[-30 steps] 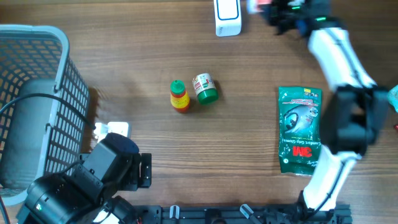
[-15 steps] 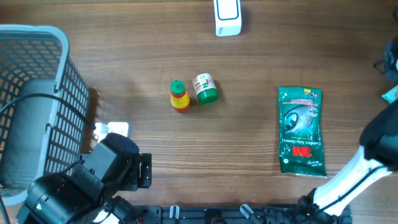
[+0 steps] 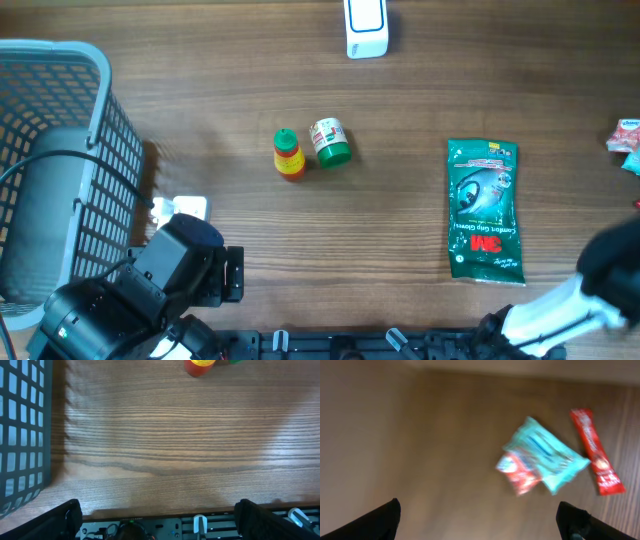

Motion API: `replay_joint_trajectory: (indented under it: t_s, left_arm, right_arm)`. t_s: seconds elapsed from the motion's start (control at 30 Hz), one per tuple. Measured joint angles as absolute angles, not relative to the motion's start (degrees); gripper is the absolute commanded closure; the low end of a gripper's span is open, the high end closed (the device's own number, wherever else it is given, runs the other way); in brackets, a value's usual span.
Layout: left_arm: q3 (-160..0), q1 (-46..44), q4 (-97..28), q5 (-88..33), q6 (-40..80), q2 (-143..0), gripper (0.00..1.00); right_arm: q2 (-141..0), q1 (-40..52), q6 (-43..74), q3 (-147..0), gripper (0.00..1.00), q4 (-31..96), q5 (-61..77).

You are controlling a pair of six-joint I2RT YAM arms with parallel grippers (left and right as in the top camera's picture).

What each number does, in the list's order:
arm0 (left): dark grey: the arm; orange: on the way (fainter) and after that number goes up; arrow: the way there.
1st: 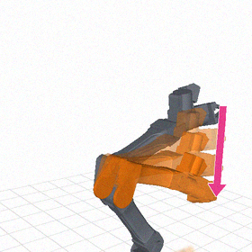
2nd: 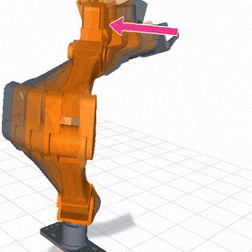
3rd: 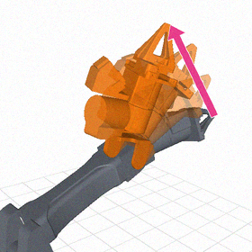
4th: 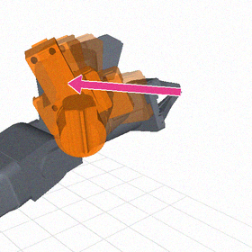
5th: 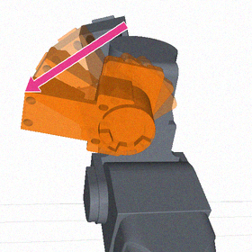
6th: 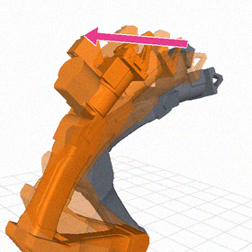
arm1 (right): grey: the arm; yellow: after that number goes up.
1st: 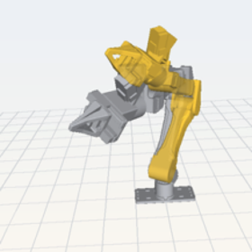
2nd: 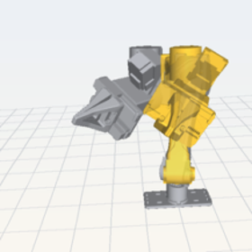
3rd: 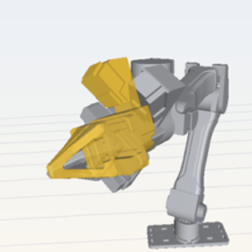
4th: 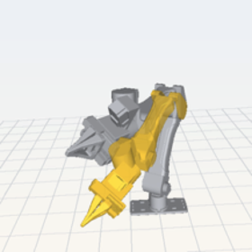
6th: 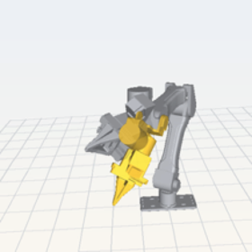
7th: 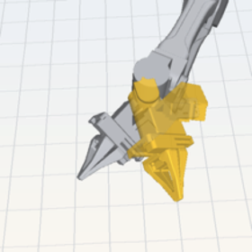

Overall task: Scan the item barcode
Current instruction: 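Drop the Kleenex pack off the table's right side, then move the right gripper to the green-lidded Knorr jar and grasp it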

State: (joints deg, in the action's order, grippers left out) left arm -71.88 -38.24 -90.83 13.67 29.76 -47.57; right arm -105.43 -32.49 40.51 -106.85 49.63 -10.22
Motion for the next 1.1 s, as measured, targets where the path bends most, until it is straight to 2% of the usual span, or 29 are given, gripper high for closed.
replay_joint_trajectory:
  t_s: [0.17, 0.27, 0.4, 0.47, 0.6, 0.7, 0.8, 0.9, 1.1]
  left_arm:
    - [-71.88, -38.24, -90.80, 13.69, 29.76, -47.57, 0.00]
    - [-71.88, -38.24, -90.78, 13.69, 29.76, -47.57, 0.00]
    - [-71.88, -38.24, -90.80, 13.67, 29.76, -47.57, 0.00]
    - [-71.88, -38.24, -90.83, 13.67, 29.76, -47.57, 0.00]
    - [-71.88, -38.24, -90.80, 13.67, 29.76, -47.57, 0.00]
    - [-71.88, -38.24, -90.83, 13.67, 29.78, -47.57, 0.00]
    - [-71.88, -38.24, -90.83, 13.67, 29.82, -47.57, 0.00]
    - [-71.88, -38.24, -90.83, 13.67, 29.89, -47.57, 0.00]
    - [-71.88, -38.24, -90.80, 13.67, 29.91, -47.57, 0.00]
  right_arm:
    - [-89.32, -25.65, 33.19, -109.23, 0.00, 56.42, 4.86]
    - [-89.06, -16.82, 28.47, -108.64, 0.00, 65.93, 9.50]
    - [-90.91, -4.99, 25.36, -102.50, 0.00, 69.41, 12.91]
    - [-91.85, 1.02, 27.14, -97.91, 0.00, 67.72, 14.55]
    - [-94.15, 11.70, 36.62, -86.89, 0.00, 55.92, 16.60]
    - [-96.25, 15.88, 39.92, -81.28, 0.00, 46.46, 17.02]
    - [-98.87, 18.98, 35.20, -79.31, 0.00, 43.99, 17.17]
    - [-100.31, 20.95, 25.65, -79.20, 0.01, 42.17, 15.99]
    - [-103.63, 27.75, 15.97, -79.11, 0.00, 30.59, 4.45]
